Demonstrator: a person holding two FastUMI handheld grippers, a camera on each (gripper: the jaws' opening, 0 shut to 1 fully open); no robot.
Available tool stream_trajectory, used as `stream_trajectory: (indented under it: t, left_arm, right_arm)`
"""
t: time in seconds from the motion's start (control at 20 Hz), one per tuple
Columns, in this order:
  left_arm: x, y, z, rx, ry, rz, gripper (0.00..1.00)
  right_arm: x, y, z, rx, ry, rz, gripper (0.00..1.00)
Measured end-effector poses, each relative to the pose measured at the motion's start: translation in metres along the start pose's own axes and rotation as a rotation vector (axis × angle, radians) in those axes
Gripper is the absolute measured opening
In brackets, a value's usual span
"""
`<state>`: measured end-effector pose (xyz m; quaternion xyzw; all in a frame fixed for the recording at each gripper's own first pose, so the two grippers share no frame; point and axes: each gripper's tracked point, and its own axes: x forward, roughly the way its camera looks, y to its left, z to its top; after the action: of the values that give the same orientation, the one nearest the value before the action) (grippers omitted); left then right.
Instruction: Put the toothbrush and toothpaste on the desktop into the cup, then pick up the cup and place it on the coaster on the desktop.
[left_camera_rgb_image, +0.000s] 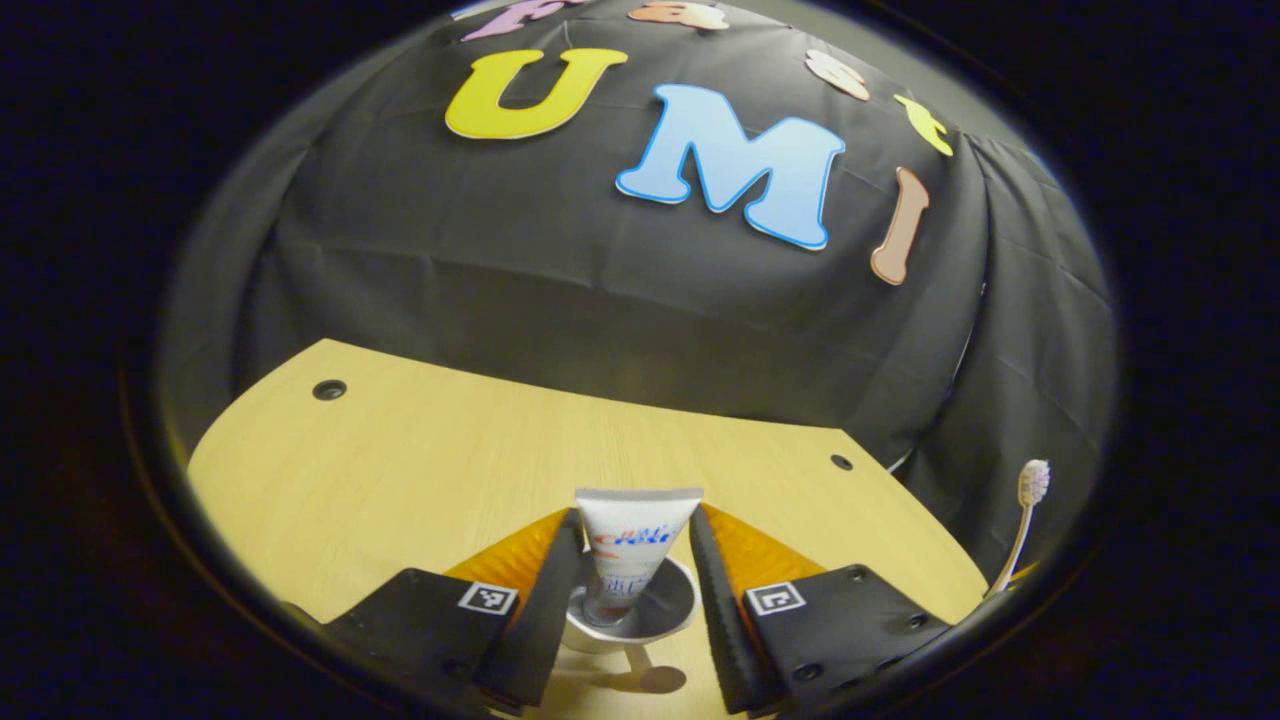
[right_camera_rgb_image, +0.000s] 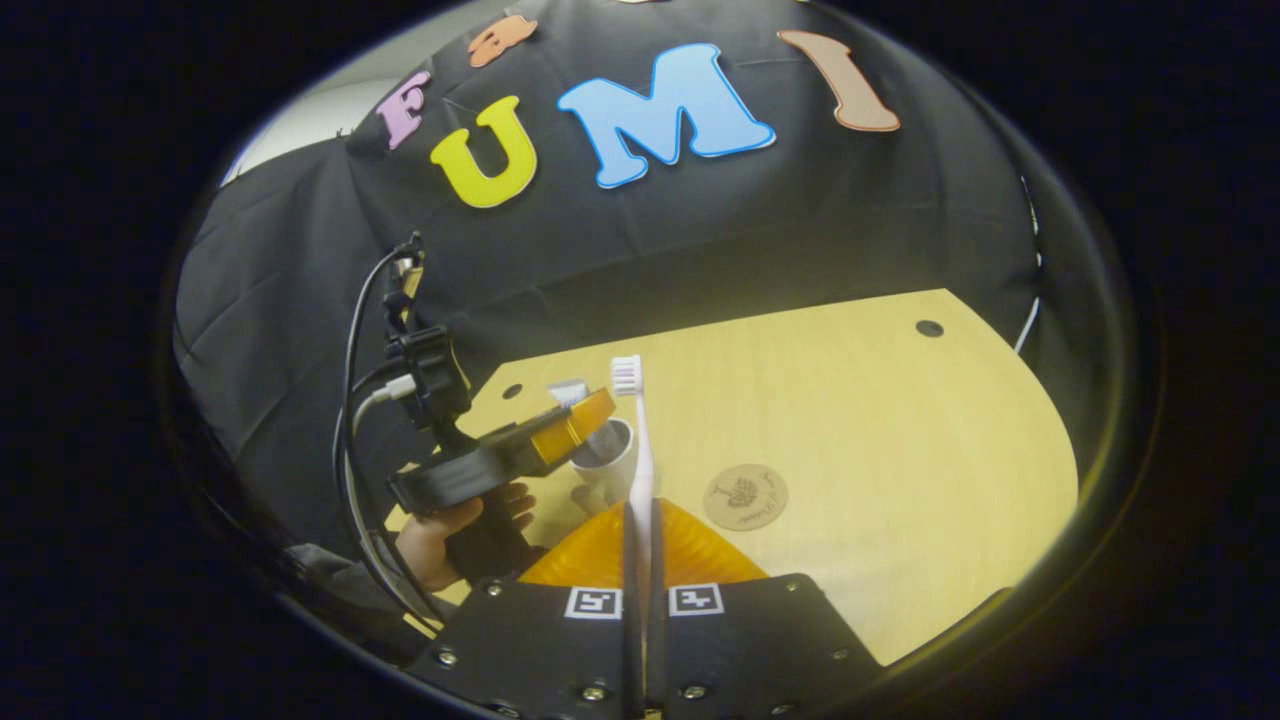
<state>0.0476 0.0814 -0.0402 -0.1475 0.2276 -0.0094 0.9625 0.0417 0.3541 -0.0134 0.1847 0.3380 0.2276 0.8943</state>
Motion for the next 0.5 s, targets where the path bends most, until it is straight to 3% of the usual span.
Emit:
stream_trajectory:
  t: [0.15,0.2,0.3,0.45,0.5]
  left_arm:
    - [-0.034,0.003,0.012,0.005,-0.022,0.002,0.82]
    - [-0.044,0.005,0.015,0.005,-0.021,0.001,0.89]
    - [-0.066,0.01,0.015,0.003,-0.012,0.006,0.83]
    - [-0.102,0.024,0.011,-0.015,0.009,0.013,0.94]
    - [-0.112,0.03,0.008,-0.02,0.018,0.021,0.93]
  right_arm:
    - [0.006,0.009,0.013,-0.023,-0.013,0.021,0.03]
    - [0.009,0.013,0.019,-0.031,-0.02,0.028,0.02]
    - [0.018,0.018,0.025,-0.044,-0.031,0.043,0.03]
    - [0.035,0.028,0.04,-0.051,-0.055,0.076,0.03]
    - [0.041,0.032,0.044,-0.056,-0.062,0.089,0.03]
